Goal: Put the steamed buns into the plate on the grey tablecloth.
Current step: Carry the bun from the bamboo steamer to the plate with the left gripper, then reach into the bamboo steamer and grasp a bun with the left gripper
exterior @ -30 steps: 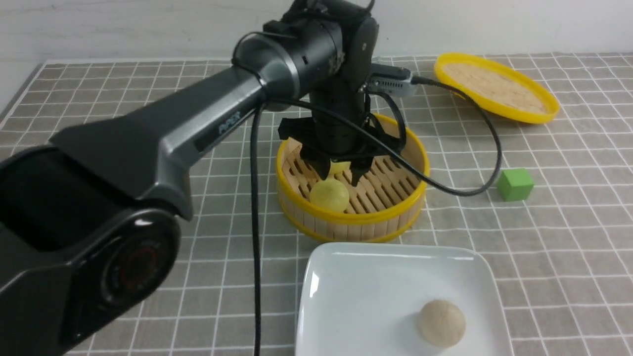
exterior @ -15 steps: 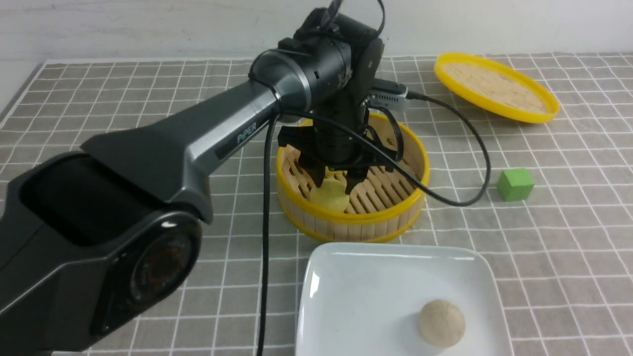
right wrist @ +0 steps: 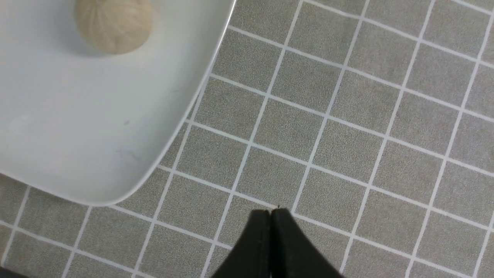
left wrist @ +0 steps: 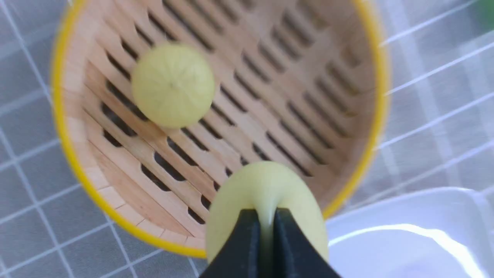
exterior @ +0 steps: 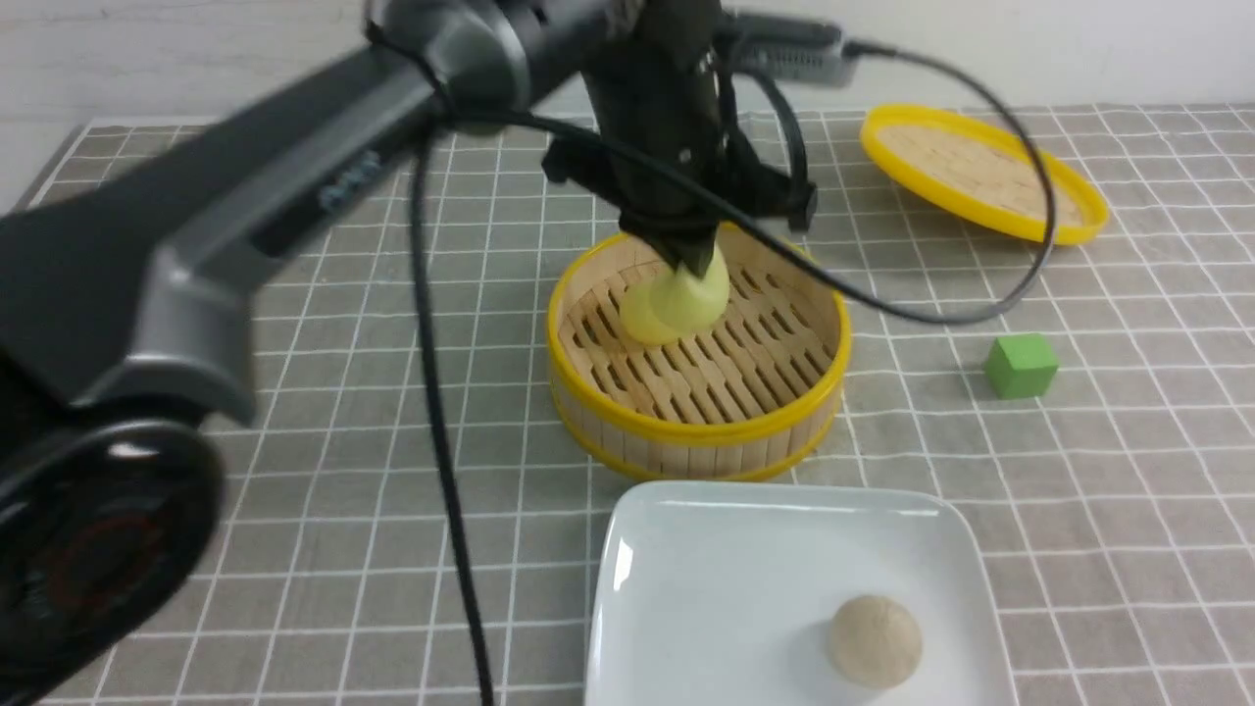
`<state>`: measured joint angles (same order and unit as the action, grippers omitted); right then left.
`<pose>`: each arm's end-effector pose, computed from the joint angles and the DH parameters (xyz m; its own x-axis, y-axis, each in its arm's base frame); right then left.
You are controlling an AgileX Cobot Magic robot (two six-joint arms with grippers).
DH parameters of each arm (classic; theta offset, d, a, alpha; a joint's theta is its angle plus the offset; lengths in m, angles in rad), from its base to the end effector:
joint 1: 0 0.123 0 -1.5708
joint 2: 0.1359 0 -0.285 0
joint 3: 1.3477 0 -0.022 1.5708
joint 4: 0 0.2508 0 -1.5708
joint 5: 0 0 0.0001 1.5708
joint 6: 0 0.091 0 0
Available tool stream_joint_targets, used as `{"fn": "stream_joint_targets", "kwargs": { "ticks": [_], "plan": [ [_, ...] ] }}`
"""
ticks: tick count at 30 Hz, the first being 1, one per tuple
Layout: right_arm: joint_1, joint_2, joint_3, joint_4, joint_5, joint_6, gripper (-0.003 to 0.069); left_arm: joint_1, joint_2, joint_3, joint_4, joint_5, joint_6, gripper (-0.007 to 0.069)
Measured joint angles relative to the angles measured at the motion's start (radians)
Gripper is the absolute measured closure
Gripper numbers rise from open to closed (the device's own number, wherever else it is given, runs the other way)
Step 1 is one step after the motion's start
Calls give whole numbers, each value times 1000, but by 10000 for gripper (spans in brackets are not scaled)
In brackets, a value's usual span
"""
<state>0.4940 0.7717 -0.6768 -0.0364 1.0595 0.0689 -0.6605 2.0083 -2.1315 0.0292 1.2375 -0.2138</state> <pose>0.1064 0.0540 0.2880 -0.7935 -0.3694 -0.4836 -0.4204 0.9073 -0.0031 0.3508 -0.2694 0.3584 -0.7838 0.3522 -0.5114 0.4524 0.8880 -0.0818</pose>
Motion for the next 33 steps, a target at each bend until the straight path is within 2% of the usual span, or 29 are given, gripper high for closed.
{"fn": "stream_joint_targets", "kwargs": {
  "ticks": [4,8,10,13,17,18,22,23,25,26,27,29,33],
  "plan": [
    [0,-1,0,0,-9,0,648,-1,-144,31,-72,0,6,603],
    [0,-1,0,0,-15,0,644,-23,-209,193,-136,0,9,601],
    [0,-1,0,0,-21,0,641,-66,-195,380,-141,-1,-6,587],
    [0,-1,0,0,-22,0,638,-118,-158,534,-141,-27,-32,555],
    [0,-1,0,0,-23,0,635,-178,-117,634,-138,-148,-43,475],
    [0,-1,0,0,-23,0,633,-200,-98,647,-137,-186,-55,413],
    [0,-1,1,-2,-23,0,627,-214,-81,649,-122,-230,-68,260],
    [0,-1,1,-2,-23,0,627,-214,-81,649,-121,-231,-69,252],
    [0,-1,1,-2,-23,0,623,-213,-81,635,-83,-231,-70,152],
    [0,-1,1,-2,-23,0,623,-213,-81,633,-78,-230,-70,145],
    [0,-1,1,-3,-27,0,620,-211,-82,599,-22,-221,-73,90],
    [0,-1,1,-4,-28,0,619,-204,-82,554,31,-206,-90,55],
    [0,-1,1,-9,-31,0,619,-161,-82,444,127,-187,-160,34]
  ]
}}
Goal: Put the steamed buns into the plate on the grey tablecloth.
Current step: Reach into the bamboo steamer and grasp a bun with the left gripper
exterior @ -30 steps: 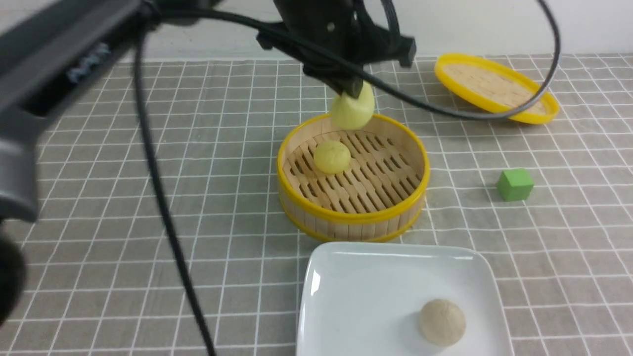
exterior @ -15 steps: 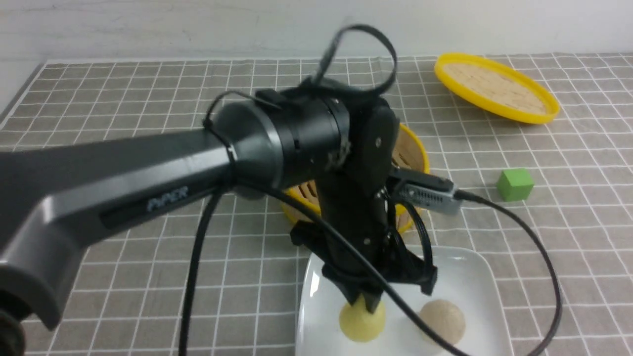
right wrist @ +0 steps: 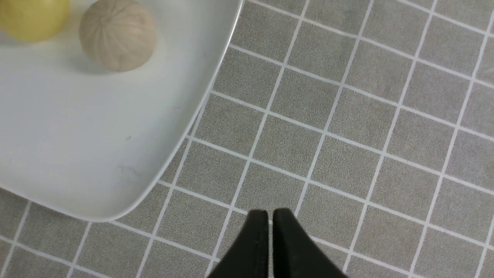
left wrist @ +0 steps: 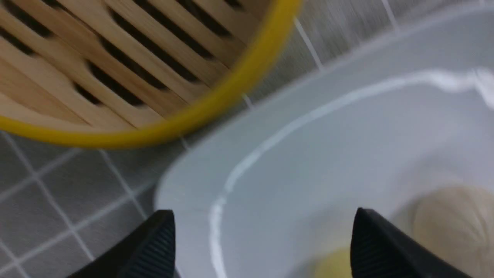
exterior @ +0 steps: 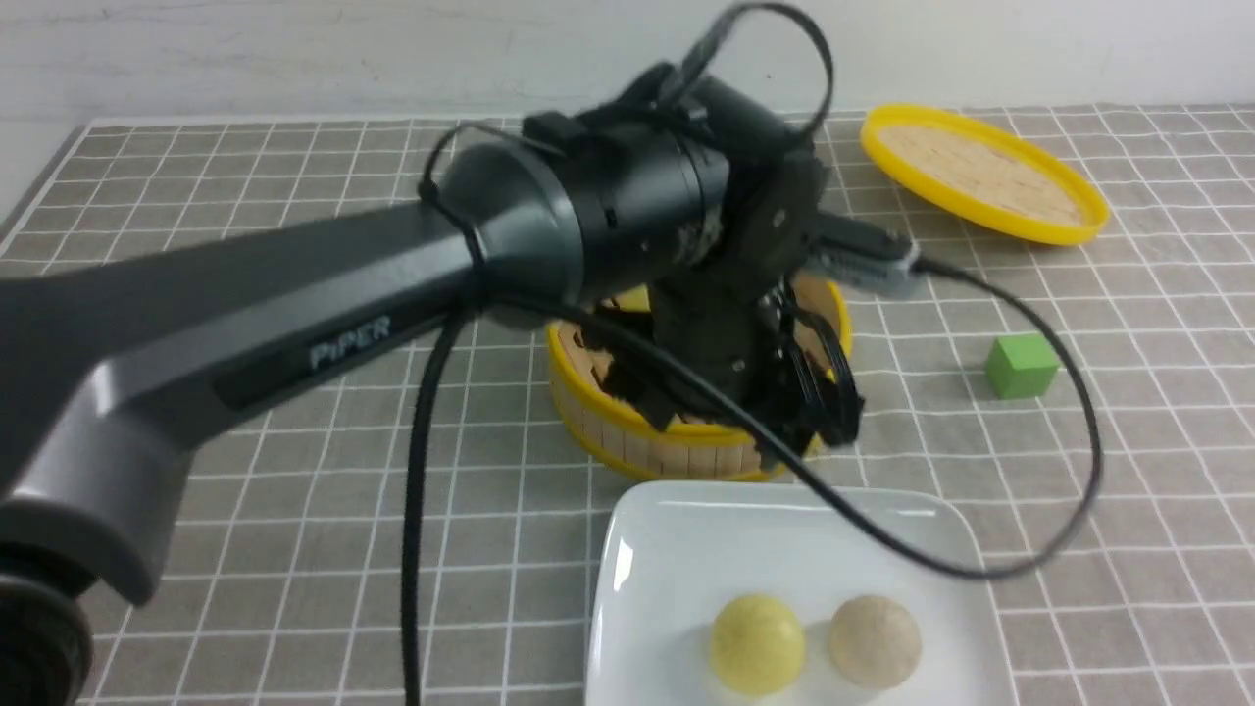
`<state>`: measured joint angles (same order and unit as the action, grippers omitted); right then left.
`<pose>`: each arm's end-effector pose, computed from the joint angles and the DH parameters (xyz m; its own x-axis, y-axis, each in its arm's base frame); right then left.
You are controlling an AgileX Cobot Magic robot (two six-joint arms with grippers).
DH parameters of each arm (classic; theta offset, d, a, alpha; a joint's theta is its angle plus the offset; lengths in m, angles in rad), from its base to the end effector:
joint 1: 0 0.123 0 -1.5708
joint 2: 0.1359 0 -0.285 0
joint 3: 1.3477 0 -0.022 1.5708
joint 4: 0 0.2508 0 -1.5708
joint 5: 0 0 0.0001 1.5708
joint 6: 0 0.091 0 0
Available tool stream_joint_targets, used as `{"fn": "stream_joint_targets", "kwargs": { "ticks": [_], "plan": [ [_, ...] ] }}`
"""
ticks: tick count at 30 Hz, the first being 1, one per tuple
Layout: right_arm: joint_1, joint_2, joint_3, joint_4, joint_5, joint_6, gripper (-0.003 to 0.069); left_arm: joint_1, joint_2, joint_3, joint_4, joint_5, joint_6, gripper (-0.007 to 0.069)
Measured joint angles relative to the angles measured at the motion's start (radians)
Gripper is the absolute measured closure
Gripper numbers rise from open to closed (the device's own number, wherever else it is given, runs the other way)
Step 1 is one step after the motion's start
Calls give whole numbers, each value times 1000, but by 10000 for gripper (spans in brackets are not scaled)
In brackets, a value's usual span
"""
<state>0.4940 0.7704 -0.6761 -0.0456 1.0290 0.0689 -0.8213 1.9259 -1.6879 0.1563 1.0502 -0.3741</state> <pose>0.1086 0.0545 0.2893 -0.7773 -0.3671 -0.5110 -0.4214 0.9068 -0.0104 0.2942 -0.2980 0.2745 -0.8080 0.4442 -0.3871 0.4767 0.8789 0.0134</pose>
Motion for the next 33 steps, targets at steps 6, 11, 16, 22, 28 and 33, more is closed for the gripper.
{"fn": "stream_joint_targets", "kwargs": {
  "ticks": [6,11,16,22,28,33],
  "plan": [
    [0,0,0,-2,-5,0,619,164,78,-218,32,6,-85,83],
    [0,0,0,-5,-16,0,615,268,204,-384,-42,33,-87,119],
    [0,0,0,-5,-50,0,609,281,302,-469,-82,3,-61,126],
    [0,0,0,-5,-55,0,601,278,379,-472,-108,-79,-43,126],
    [0,0,12,-6,-61,0,594,278,430,-473,-108,-103,-43,153],
    [0,0,20,-6,-62,0,587,278,435,-477,-107,-87,-43,365]
  ]
}}
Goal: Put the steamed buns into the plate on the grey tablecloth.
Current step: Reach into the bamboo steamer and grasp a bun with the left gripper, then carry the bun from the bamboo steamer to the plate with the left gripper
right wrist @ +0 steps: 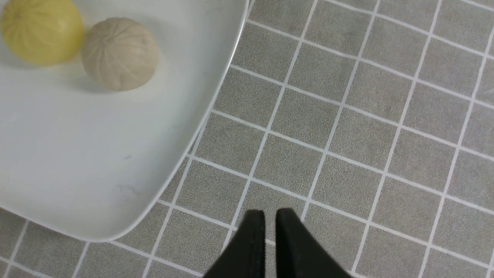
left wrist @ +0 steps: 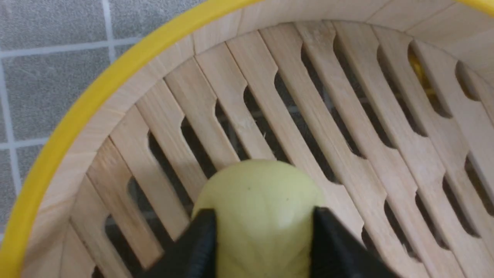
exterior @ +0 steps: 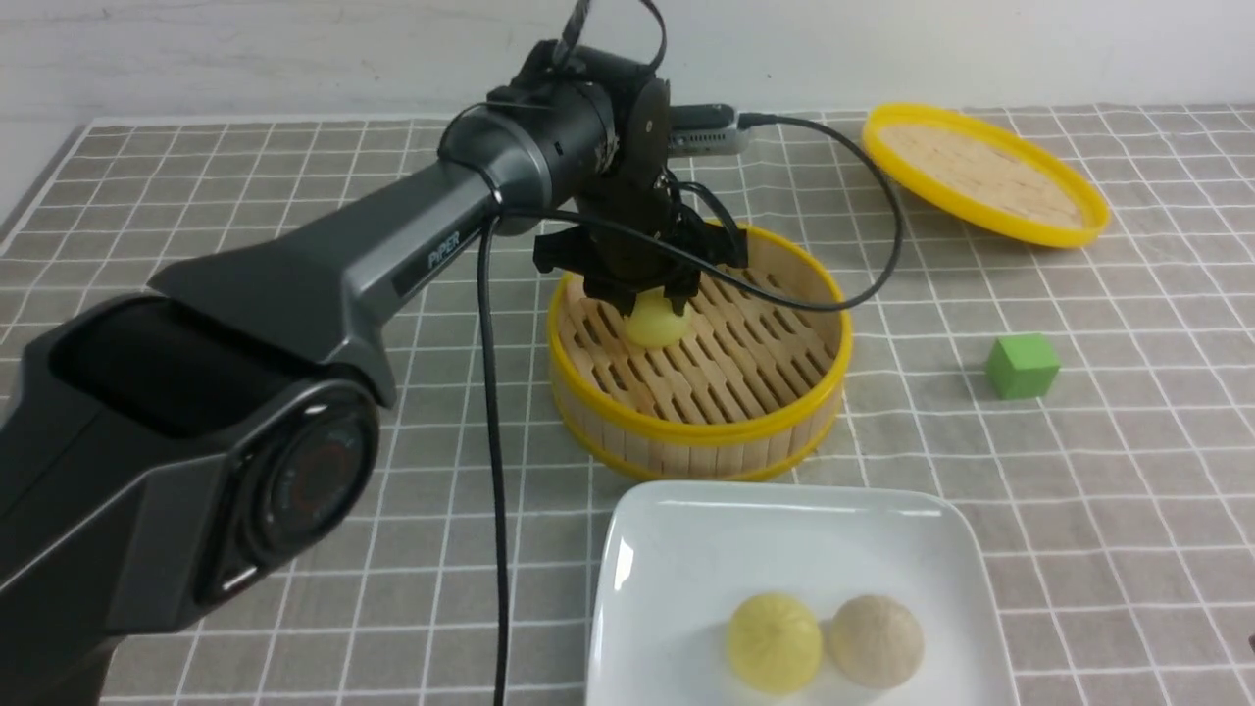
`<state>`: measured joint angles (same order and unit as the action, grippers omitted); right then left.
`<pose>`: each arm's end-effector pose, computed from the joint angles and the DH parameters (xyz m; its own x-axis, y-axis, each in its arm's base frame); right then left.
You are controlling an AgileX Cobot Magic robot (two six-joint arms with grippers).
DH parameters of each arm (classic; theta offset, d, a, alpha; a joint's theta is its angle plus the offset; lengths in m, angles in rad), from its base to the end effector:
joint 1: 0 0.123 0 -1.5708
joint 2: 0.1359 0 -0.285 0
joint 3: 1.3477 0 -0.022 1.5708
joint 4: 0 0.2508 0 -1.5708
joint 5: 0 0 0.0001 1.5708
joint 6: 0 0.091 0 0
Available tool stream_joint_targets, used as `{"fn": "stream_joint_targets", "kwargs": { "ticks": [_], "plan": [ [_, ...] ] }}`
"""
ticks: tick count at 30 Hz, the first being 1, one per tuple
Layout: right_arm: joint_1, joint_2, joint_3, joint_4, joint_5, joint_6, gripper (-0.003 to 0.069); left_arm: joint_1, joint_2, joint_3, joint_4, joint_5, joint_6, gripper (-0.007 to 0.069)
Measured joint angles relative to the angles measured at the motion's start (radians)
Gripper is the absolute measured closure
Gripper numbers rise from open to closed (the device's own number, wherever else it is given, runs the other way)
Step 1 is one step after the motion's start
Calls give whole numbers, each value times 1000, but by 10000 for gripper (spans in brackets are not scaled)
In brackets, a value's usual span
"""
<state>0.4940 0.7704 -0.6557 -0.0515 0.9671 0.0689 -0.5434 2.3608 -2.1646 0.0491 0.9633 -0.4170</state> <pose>0.1119 0.0559 0.2862 -0.7554 -0.3618 -0.5463 -0.4238 0.9057 -0.0139 0.4495 -0.2672 0.2090 -0.8851 0.0920 -0.4563 0.1778 0.9728 -0.1488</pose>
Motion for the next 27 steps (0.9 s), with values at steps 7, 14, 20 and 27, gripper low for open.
{"fn": "stream_joint_targets", "kwargs": {
  "ticks": [7,14,20,27],
  "plan": [
    [0,0,0,0,-2,0,580,0,-98,-32,7,165,16,600],
    [0,0,0,-3,-1,0,569,0,-395,-40,-10,268,134,601],
    [0,0,0,-4,3,0,563,-31,-688,331,-107,275,165,601],
    [0,0,0,8,5,0,557,-208,-744,796,-119,150,120,592]
  ]
}}
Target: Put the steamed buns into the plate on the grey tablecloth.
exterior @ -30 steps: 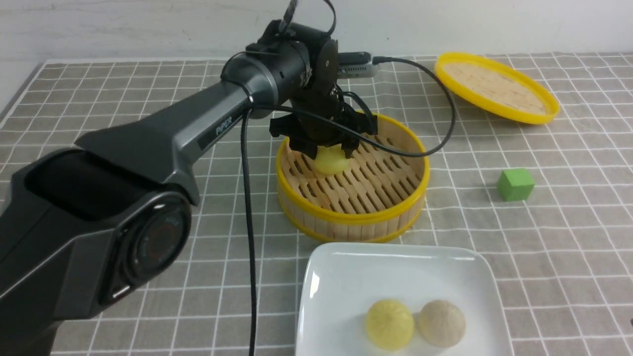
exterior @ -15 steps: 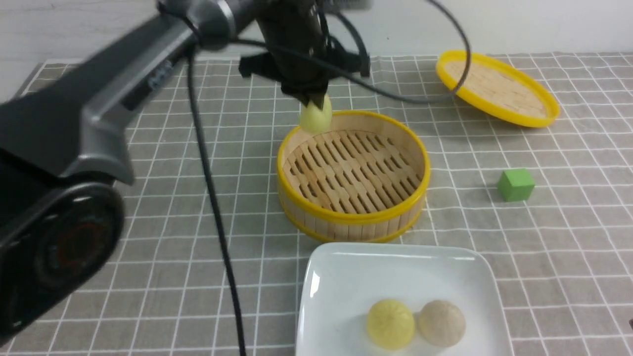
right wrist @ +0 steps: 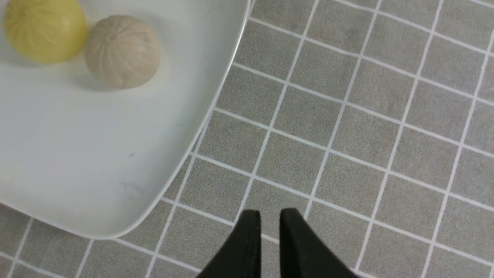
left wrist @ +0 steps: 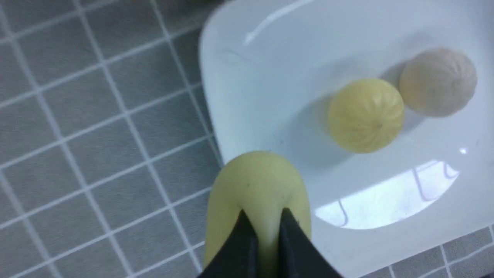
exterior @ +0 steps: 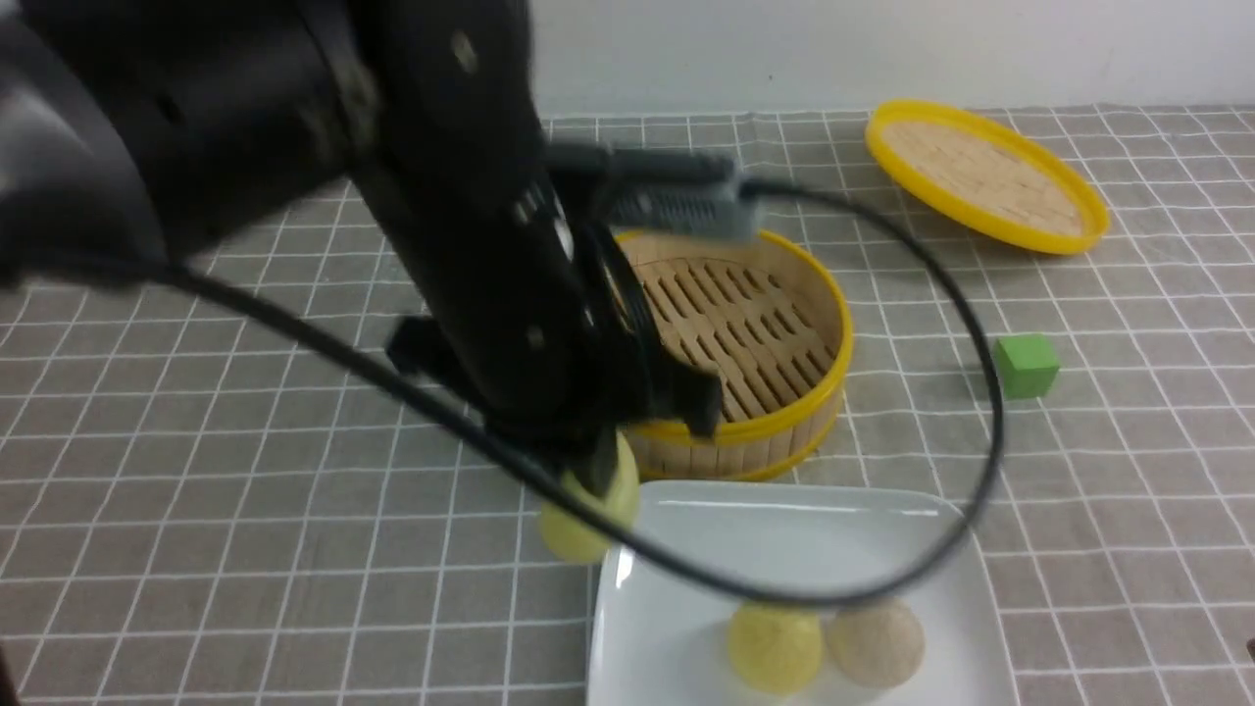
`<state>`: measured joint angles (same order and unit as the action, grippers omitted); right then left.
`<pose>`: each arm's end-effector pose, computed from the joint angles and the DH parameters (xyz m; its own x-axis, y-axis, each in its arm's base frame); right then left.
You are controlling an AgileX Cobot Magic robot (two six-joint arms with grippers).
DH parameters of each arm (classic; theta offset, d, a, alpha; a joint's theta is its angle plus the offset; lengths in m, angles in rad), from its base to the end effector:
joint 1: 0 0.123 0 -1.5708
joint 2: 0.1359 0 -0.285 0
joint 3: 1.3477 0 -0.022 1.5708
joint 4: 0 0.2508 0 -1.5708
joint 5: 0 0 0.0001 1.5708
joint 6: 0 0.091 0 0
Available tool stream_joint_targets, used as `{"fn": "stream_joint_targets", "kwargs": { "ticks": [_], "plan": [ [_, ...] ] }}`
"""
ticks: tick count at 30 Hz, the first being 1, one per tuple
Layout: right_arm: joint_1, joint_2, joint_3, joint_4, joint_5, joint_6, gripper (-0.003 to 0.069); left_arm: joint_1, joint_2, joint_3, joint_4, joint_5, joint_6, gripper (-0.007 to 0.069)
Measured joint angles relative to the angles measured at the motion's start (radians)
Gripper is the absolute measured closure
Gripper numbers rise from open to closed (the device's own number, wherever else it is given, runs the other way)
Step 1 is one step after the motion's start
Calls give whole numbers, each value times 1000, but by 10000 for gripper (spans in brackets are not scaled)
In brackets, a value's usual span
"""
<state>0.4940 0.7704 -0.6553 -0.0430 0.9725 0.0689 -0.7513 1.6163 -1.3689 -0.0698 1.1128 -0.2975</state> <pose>0.1113 0.0562 0.2858 -0.7605 -0.3589 -0.5411 -0.4234 0.9059 -0.0057 0.2367 -0.2288 0.2982 -0.8852 0.3863 -0.2593 0.4323 0.8889 -0.1515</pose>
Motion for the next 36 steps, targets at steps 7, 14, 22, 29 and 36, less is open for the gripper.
{"fn": "stream_joint_targets", "kwargs": {
  "ticks": [7,14,22,29,36],
  "plan": [
    [0,-2,0,21,0,0,556,-124,114,116,-9,-194,-90,514],
    [0,-99,-14,94,88,23,554,-129,179,117,-4,-223,-102,300],
    [0,-408,-68,52,280,182,554,-130,179,100,-5,-251,-112,95],
    [0,-627,15,-97,107,310,671,-130,128,-4,81,-158,-115,120],
    [0,-654,192,-181,-326,342,674,-130,50,-53,184,-98,-117,288]
  ]
}}
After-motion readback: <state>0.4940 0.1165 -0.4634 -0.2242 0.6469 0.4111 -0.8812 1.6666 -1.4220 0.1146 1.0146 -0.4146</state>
